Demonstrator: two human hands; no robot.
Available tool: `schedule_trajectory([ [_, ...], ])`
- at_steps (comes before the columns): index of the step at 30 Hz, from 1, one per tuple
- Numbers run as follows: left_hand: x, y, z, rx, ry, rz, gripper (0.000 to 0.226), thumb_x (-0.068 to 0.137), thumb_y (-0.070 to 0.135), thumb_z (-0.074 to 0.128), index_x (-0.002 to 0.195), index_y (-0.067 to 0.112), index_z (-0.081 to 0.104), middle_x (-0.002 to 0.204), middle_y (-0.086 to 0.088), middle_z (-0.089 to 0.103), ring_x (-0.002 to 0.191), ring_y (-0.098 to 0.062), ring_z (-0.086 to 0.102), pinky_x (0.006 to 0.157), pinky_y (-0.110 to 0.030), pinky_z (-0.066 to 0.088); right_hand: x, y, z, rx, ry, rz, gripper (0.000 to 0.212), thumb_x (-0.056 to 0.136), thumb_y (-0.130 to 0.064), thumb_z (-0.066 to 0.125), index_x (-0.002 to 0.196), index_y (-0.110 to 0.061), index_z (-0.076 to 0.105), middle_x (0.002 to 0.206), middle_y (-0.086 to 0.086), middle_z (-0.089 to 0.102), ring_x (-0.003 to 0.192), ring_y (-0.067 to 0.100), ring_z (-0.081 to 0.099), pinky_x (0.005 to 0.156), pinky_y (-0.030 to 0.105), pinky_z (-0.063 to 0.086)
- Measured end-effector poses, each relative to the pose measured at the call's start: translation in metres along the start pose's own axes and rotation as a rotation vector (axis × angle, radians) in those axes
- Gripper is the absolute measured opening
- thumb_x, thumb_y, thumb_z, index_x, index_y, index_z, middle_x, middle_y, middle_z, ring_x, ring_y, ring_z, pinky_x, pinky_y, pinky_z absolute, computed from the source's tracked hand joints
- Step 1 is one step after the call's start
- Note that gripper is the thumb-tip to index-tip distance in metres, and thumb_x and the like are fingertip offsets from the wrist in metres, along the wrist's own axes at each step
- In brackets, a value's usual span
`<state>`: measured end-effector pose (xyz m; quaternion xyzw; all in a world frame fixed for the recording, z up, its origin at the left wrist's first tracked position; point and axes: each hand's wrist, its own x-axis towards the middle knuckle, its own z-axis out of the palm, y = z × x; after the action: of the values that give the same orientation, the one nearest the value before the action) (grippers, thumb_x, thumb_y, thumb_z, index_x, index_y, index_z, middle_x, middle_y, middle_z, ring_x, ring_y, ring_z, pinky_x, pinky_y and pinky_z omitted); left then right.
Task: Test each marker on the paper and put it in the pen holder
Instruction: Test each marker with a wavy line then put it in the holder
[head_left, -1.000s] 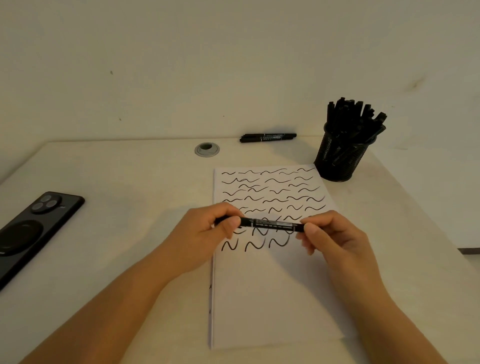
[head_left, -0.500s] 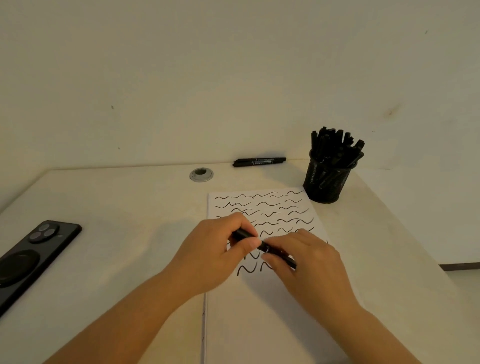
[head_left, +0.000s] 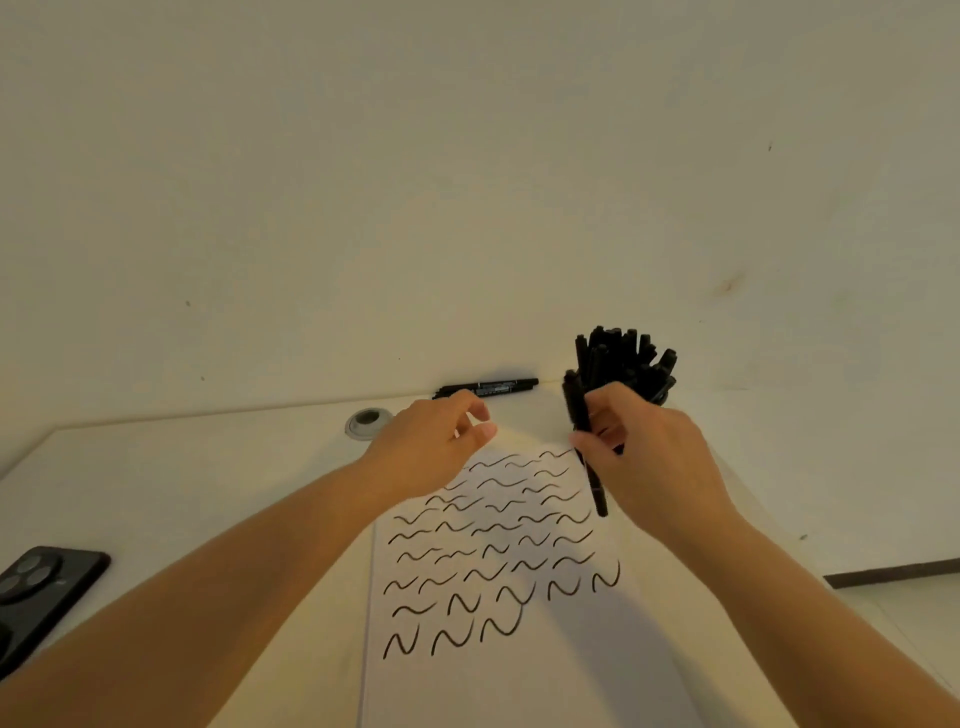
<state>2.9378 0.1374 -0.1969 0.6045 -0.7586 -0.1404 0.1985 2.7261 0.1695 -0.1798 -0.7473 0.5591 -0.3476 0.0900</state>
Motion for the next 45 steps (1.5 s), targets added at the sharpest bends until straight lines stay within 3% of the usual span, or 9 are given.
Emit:
schedule_trajectory([
  [2, 0.021, -0.014, 0.003, 0.108, -0.041, -0.052, 0.026, 0.092, 0.046, 0.042, 0.111, 0.030, 0.050, 0.098, 0.013, 0.059, 0.076, -0.006, 0.056, 0.056, -0.020, 0.036, 0.014, 0.005, -0.008, 0.090, 0.026, 0.038, 0.019, 0.085, -0.024, 0.063, 0.102, -0.026, 0.055, 0.080, -0.016, 0.060, 0.077, 0.009, 0.060, 0.072, 0.028, 0.049],
  [7, 0.062, -0.042, 0.014, 0.235, -0.062, -0.094, 0.030, 0.092, 0.038, 0.046, 0.117, 0.022, 0.051, 0.111, 0.002, 0.058, 0.096, -0.017, 0.054, 0.082, -0.032, 0.044, 0.040, 0.014, -0.023, 0.316, 0.129, 0.103, 0.027, 0.084, -0.021, 0.063, 0.104, -0.030, 0.046, 0.083, -0.020, 0.058, 0.074, 0.001, 0.059, 0.060, 0.021, 0.047],
  [16, 0.091, -0.074, 0.038, 0.200, 0.064, -0.121, 0.030, 0.091, 0.028, 0.049, 0.120, 0.020, 0.052, 0.120, -0.004, 0.052, 0.110, -0.022, 0.044, 0.090, -0.035, 0.042, 0.063, 0.028, -0.023, 0.448, 0.358, 0.121, 0.028, 0.085, -0.020, 0.061, 0.099, -0.033, 0.041, 0.087, -0.022, 0.056, 0.076, -0.011, 0.057, 0.058, 0.021, 0.048],
  [24, 0.098, -0.082, 0.050, 0.314, 0.098, -0.118, 0.032, 0.093, 0.030, 0.046, 0.123, 0.021, 0.049, 0.122, -0.003, 0.049, 0.110, -0.023, 0.043, 0.081, -0.036, 0.044, 0.063, 0.037, -0.008, 0.290, 0.337, 0.126, 0.038, 0.086, -0.019, 0.059, 0.112, -0.034, 0.037, 0.086, -0.030, 0.050, 0.070, -0.004, 0.058, 0.062, 0.026, 0.049],
  [27, 0.100, -0.081, 0.052, 0.397, 0.112, -0.112, 0.031, 0.093, 0.030, 0.046, 0.122, 0.021, 0.050, 0.117, -0.004, 0.052, 0.106, -0.023, 0.046, 0.078, -0.035, 0.043, 0.060, 0.036, -0.002, 0.175, 0.322, 0.057, 0.055, 0.085, -0.016, 0.059, 0.127, -0.038, 0.030, 0.083, -0.022, 0.053, 0.066, -0.002, 0.056, 0.066, 0.029, 0.049],
  [29, 0.100, -0.080, 0.053, 0.421, 0.122, -0.106, 0.027, 0.093, 0.032, 0.045, 0.118, 0.021, 0.052, 0.114, -0.003, 0.054, 0.103, -0.022, 0.048, 0.076, -0.035, 0.042, 0.059, 0.036, 0.003, 0.093, 0.326, 0.010, 0.058, 0.085, -0.015, 0.059, 0.130, -0.038, 0.030, 0.083, -0.011, 0.060, 0.065, 0.012, 0.060, 0.067, 0.034, 0.050],
  [35, 0.103, -0.076, 0.053, 0.518, 0.080, -0.054, 0.027, 0.096, 0.032, 0.039, 0.115, 0.018, 0.052, 0.112, -0.004, 0.055, 0.101, -0.022, 0.051, 0.073, -0.033, 0.038, 0.061, 0.038, 0.010, -0.112, 0.397, -0.145, 0.037, 0.084, -0.015, 0.065, 0.119, -0.014, 0.054, 0.079, 0.007, 0.069, 0.053, 0.035, 0.056, 0.056, 0.029, 0.034],
  [39, 0.102, -0.072, 0.054, 0.648, 0.063, -0.017, 0.029, 0.099, 0.027, 0.030, 0.116, 0.014, 0.050, 0.112, -0.005, 0.053, 0.101, -0.022, 0.050, 0.069, -0.032, 0.035, 0.061, 0.037, 0.011, -0.105, 0.422, -0.151, 0.031, 0.083, -0.013, 0.066, 0.112, -0.008, 0.058, 0.071, 0.007, 0.068, 0.047, 0.032, 0.051, 0.055, 0.029, 0.031],
  [45, 0.088, -0.065, 0.050, 0.446, 0.075, -0.080, 0.031, 0.099, 0.024, 0.029, 0.119, 0.011, 0.048, 0.114, -0.008, 0.052, 0.097, -0.024, 0.053, 0.076, -0.037, 0.044, 0.063, 0.048, 0.014, -0.139, 0.303, -0.083, 0.018, 0.091, -0.021, 0.054, 0.104, -0.008, 0.055, 0.075, 0.008, 0.064, 0.060, 0.027, 0.051, 0.055, 0.029, 0.030],
])
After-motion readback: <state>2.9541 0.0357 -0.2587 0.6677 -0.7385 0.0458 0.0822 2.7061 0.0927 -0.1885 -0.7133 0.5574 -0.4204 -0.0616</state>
